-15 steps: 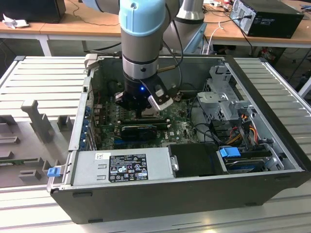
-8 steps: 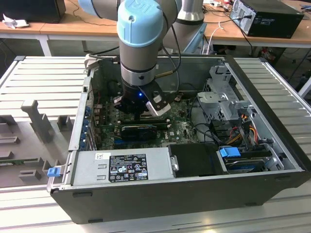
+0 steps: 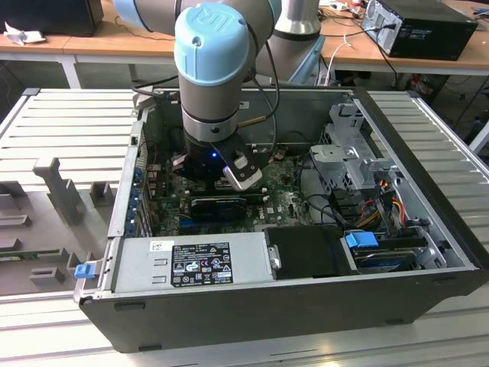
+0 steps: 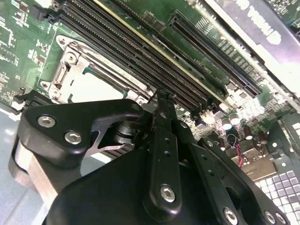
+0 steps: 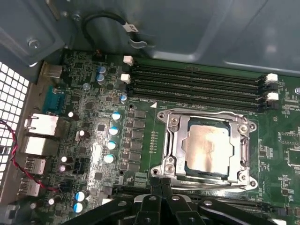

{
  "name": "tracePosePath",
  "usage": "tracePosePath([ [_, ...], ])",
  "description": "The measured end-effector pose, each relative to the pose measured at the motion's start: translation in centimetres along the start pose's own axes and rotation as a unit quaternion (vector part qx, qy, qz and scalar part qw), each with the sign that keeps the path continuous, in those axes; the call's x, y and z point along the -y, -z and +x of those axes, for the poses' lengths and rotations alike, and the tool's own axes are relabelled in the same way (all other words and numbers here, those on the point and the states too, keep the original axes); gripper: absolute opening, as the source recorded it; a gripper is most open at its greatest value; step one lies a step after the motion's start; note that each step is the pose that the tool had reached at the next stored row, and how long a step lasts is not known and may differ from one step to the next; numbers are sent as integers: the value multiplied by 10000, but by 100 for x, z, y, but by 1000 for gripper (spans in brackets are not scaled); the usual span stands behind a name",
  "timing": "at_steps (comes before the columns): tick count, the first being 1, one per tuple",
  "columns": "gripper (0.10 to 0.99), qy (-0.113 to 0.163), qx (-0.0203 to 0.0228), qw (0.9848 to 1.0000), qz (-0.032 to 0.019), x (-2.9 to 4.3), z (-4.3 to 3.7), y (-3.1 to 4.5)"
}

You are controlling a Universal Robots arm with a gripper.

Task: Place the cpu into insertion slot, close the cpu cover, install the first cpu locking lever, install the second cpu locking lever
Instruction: 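Install the second cpu locking lever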

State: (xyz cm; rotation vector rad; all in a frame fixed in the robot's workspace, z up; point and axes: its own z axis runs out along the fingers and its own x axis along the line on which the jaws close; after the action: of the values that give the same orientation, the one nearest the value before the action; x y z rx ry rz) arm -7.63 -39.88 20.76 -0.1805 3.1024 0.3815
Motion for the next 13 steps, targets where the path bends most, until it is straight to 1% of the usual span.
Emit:
tracePosePath([
  [2, 106, -1, 2, 10000, -19, 4, 2, -19],
  [3, 106, 0, 4, 10000, -48, 9, 3, -35],
  [4, 106, 2, 10, 10000, -96, 11, 2, -48],
  [6, 106, 3, 17, 9999, -151, 13, 2, -59],
  [7, 106, 3, 22, 9998, -197, 14, 3, -69],
  [10, 106, 6, 35, 9995, -311, 15, 3, -92],
  [13, 106, 8, 46, 9992, -403, 15, 3, -112],
])
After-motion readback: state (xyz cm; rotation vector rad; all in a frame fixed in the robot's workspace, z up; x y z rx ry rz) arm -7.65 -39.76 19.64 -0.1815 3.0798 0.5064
